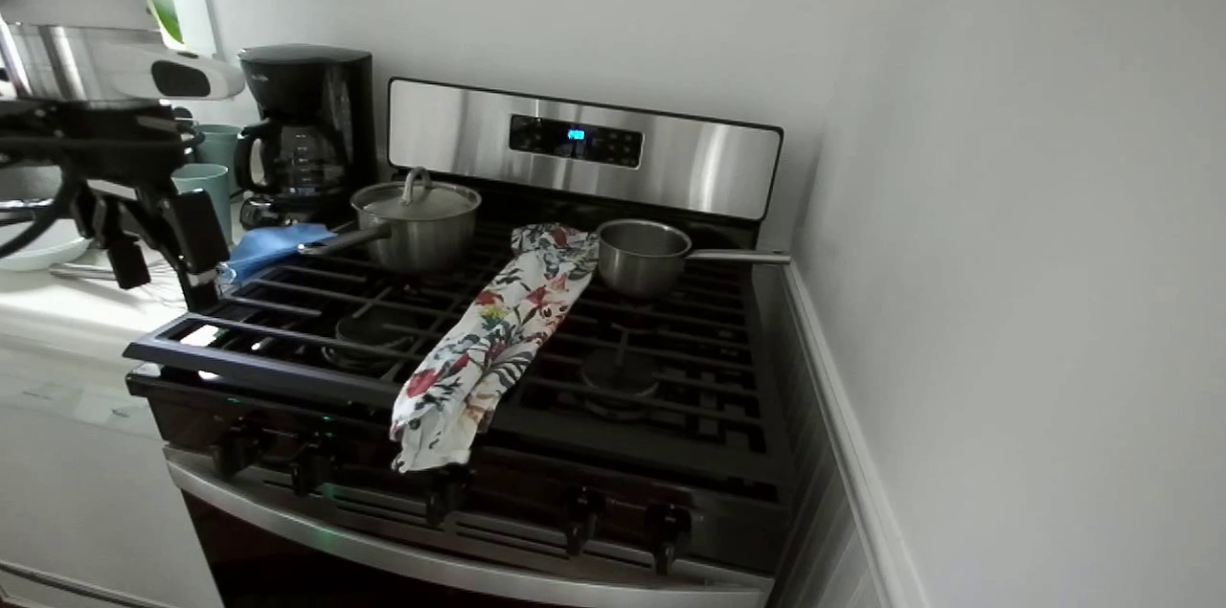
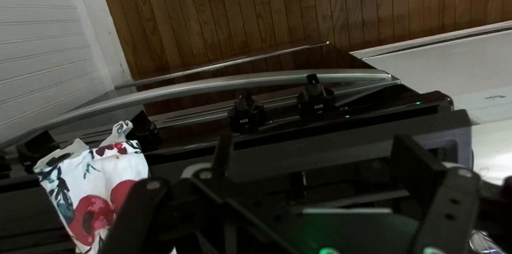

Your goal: Hang the floral cloth on the handle of the oven

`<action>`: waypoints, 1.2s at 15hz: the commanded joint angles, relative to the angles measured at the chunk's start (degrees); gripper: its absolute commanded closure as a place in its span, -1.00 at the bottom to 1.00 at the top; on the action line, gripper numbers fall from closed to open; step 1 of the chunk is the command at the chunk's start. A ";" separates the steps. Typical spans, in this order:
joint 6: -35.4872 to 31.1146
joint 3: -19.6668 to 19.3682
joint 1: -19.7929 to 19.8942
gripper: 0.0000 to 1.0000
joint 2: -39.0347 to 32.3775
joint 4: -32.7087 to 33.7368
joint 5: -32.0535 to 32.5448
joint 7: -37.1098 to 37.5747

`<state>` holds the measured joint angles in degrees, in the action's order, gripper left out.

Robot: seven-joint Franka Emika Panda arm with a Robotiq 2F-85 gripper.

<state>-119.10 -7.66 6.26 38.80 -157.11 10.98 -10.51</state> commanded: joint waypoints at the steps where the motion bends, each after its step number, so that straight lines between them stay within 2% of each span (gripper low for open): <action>1: 0.09 0.09 0.01 -1.00 -0.08 0.08 -0.07 -0.06; 2: -2.14 0.70 1.91 -1.00 -2.98 1.04 2.07 2.51; 3: -3.85 -0.27 3.04 -1.00 -5.45 2.11 2.90 2.76; 7: -8.51 -5.11 5.48 -1.00 -13.00 5.53 7.55 -5.58; 10: -12.78 -7.58 7.57 -1.00 -20.86 9.27 9.98 -7.70; 14: -21.06 -11.01 7.69 -1.00 -29.66 13.38 8.35 -14.48; 18: -25.70 -11.58 8.48 -1.00 -36.46 16.99 8.13 -17.75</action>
<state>-141.98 -19.08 13.98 7.98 -143.80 19.44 -25.32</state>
